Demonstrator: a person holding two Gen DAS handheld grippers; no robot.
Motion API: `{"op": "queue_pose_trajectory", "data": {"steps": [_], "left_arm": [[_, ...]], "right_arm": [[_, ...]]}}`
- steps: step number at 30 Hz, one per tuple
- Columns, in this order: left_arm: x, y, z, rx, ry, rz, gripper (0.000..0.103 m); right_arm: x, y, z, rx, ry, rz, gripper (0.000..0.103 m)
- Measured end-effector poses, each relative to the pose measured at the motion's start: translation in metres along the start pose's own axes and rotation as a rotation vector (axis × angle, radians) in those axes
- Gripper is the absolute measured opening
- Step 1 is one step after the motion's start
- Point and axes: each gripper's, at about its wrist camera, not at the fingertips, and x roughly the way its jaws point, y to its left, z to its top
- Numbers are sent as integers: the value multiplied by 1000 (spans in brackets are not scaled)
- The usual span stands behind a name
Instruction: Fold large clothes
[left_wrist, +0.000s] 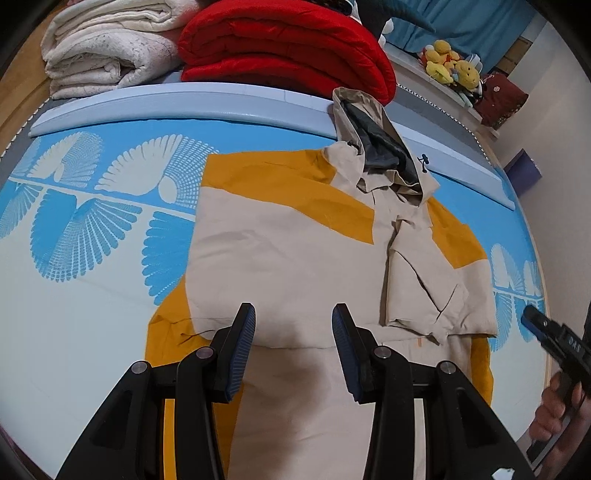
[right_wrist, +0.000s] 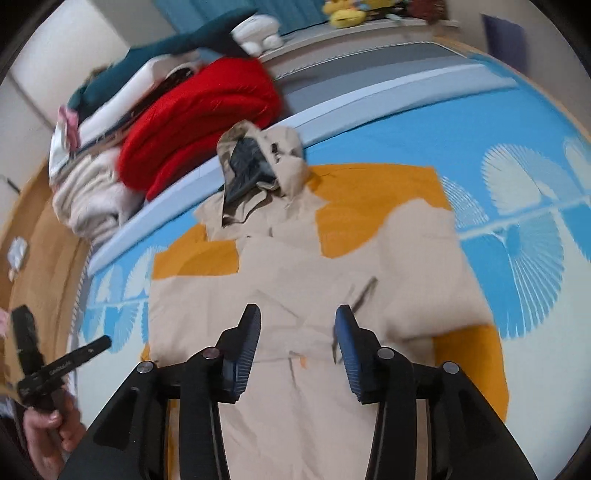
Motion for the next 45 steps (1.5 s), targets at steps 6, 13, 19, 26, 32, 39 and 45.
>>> {"op": "queue_pose_trajectory", "data": {"steps": [6, 13, 19, 26, 32, 39, 45], "left_arm": [[7, -17, -6, 45, -2, -10, 17], [22, -33, -5, 84, 15, -14, 17], [34, -45, -9, 121, 50, -29, 19], [39, -63, -15, 160, 55, -93, 25], [44, -90, -23, 206, 70, -220, 49], [51, -98, -20, 185, 5, -197, 60], [78, -57, -10, 41, 53, 24, 53]], "right_arm": [[49, -46, -22, 199, 100, 17, 45], [121, -74, -43, 352, 264, 53, 46], [140, -80, -47, 384, 277, 89, 45], [120, -38, -34, 286, 160, 197, 2], [73, 29, -14, 49, 13, 419, 2], [53, 73, -18, -90, 6, 559, 1], [67, 60, -18, -49, 28, 355, 14]]}}
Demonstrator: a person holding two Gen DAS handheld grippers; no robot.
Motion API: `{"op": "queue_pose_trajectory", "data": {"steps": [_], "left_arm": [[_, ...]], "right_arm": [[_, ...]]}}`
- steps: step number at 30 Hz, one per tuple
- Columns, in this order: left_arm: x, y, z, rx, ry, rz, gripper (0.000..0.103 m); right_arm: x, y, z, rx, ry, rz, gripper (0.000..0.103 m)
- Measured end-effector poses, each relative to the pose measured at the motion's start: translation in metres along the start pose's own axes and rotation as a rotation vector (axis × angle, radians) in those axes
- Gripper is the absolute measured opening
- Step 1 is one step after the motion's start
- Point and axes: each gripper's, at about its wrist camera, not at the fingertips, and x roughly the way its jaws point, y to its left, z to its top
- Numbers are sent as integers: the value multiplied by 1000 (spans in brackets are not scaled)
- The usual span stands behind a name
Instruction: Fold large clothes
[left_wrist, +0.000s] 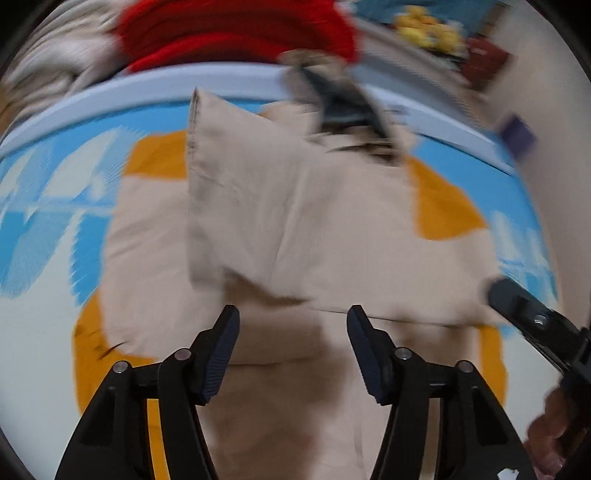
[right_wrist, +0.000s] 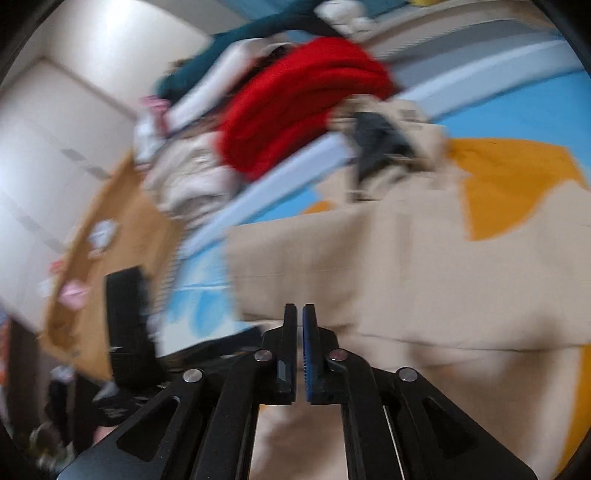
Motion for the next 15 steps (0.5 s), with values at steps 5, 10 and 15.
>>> {"op": "queue_pose_trajectory", "data": {"steps": [5, 10, 15], "left_arm": [[9, 61, 4, -262, 41, -37, 51], [20, 119, -2, -531, 65, -140, 48], [31, 139, -1, -623, 45, -218, 46]], "right_arm": [[3, -62, -7, 223, 49, -332, 50], [-5, -126, -17, 504, 69, -447, 50], [-22, -153, -15, 612, 23, -464, 42]]}}
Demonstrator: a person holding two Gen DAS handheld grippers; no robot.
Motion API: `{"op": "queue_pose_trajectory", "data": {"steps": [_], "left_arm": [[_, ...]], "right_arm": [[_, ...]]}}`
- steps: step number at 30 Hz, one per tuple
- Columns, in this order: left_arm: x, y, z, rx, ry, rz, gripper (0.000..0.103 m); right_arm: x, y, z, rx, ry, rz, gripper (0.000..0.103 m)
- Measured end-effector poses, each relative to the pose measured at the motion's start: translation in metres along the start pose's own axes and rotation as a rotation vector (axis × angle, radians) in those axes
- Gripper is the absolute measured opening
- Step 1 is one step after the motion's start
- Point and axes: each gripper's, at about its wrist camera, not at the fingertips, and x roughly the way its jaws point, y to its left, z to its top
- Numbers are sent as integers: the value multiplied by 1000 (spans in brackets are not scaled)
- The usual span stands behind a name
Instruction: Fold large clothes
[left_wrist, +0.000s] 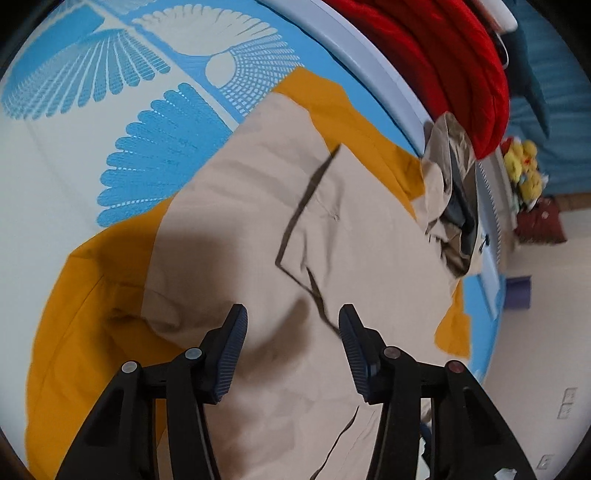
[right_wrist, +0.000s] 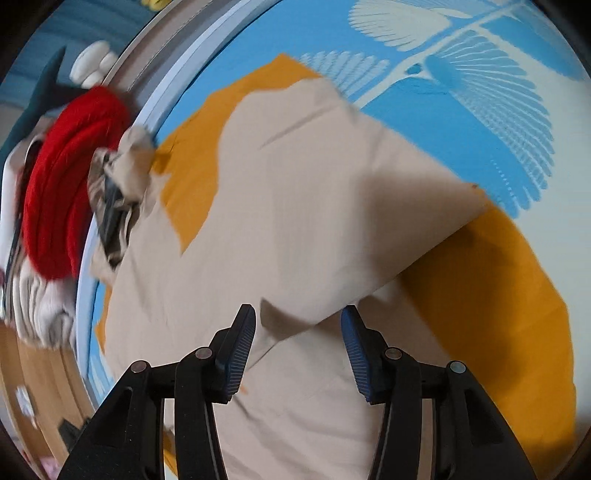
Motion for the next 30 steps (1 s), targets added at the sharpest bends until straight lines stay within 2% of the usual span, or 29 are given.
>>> {"op": "queue_pose_trajectory", "data": {"steps": [1, 2, 4, 5, 8, 10, 12, 14, 16, 17, 20, 22, 24, 25, 27, 28, 30], "left_arm": [[1, 4, 3, -15, -9, -7, 46], [3, 5, 4, -26, -14, -15, 45], [7, 9, 8, -54, -25, -61, 44], [11, 8, 11, -62, -30, -68, 44], [18, 7, 15, -74, -44, -78, 43], [26, 5, 14, -61, -23, -51, 38], [35, 2, 9, -54, -6, -45, 33], [40, -3, 5, -22, 10, -48, 22], [41, -8, 2, 40, 7, 5, 5], [39, -9, 1, 64, -3, 21, 3], [17, -16, -1, 85, -69, 48, 1], [-10, -23, -6, 98, -135, 106, 0], [-26, -25, -11, 112, -191, 183, 0], [-31, -21, -14, 111, -204, 216, 1], [-31, -2, -14, 40, -179, 259, 1], [-28, 10, -13, -8, -151, 276, 2], [-23, 19, -12, -42, -121, 297, 5]], "right_arm": [[-1, -3, 2, 11, -9, 1, 35], [-1, -4, 3, 19, -11, 7, 18], [-2, -10, 3, 32, -15, 22, 8], [-4, -13, 2, 35, -22, 20, 5], [-6, -19, 7, 36, -37, -36, 4], [-2, -20, 8, 50, -21, -55, 4], [2, -18, 10, 33, -4, -55, 4], [5, -15, 11, 15, -3, -58, 4], [6, -13, 11, 3, -4, -72, 4], [7, -12, 11, 0, -4, -80, 4], [7, -10, 11, 1, -6, -81, 7], [7, -6, 9, -12, 1, -75, 13], [7, -2, 5, -25, 6, -66, 29], [7, -1, 4, -26, 10, -65, 33], [8, -3, 2, -14, 20, -74, 42], [10, -7, 2, 6, 27, -85, 42], [12, -16, 3, 45, 33, -111, 42]]}}
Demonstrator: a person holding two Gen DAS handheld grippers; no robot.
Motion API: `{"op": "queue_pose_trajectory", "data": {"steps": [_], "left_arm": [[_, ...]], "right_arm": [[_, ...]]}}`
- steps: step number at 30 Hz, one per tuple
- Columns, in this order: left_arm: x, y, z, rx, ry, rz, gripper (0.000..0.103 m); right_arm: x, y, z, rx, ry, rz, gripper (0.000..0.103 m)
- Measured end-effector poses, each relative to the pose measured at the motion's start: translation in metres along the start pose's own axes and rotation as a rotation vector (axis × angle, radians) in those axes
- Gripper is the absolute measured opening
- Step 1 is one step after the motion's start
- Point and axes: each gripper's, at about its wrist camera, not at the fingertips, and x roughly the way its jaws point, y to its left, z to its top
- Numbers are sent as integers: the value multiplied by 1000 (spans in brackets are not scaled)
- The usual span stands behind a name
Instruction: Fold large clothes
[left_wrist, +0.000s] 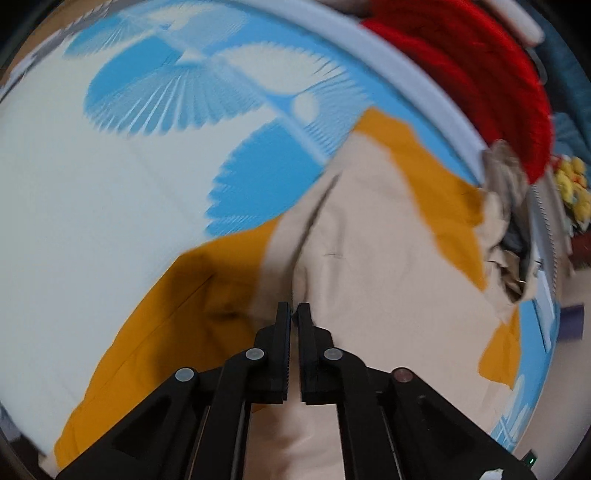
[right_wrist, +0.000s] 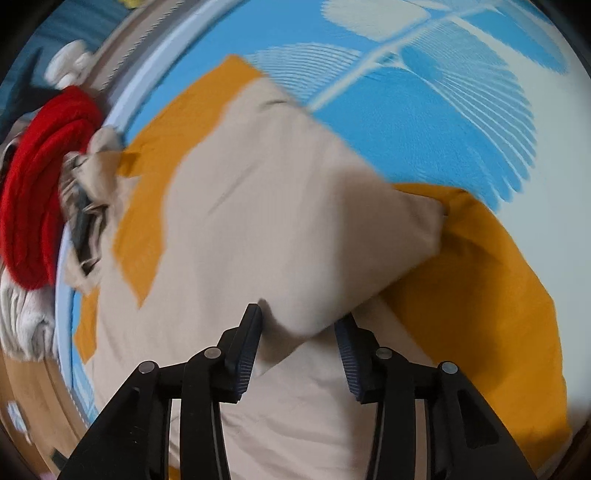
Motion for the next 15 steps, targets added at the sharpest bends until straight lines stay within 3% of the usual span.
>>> {"op": "queue_pose_trajectory", "data": {"steps": [3, 6, 8, 11, 13, 15], "left_arm": [[-17, -3, 2, 17, -70, 0, 5], [-46, -21, 4, 121, -218, 4, 5], [-50, -30, 5, 176, -232, -24, 5], [-26, -42, 2, 232, -123, -68, 6], [9, -44, -3, 259, 21, -32, 7], [32, -37, -8, 238, 89, 16, 7]], "right_arm": [[-1, -13, 2, 42, -12, -48, 30], [-12, -22, 3, 74, -69, -111, 30], [-26, -24, -1, 97, -130, -151, 30], [-46, -14, -11, 49, -225, -195, 33], [-60, 0, -21, -16, -289, -178, 33], [-65, 15, -24, -82, -328, -132, 34]]}}
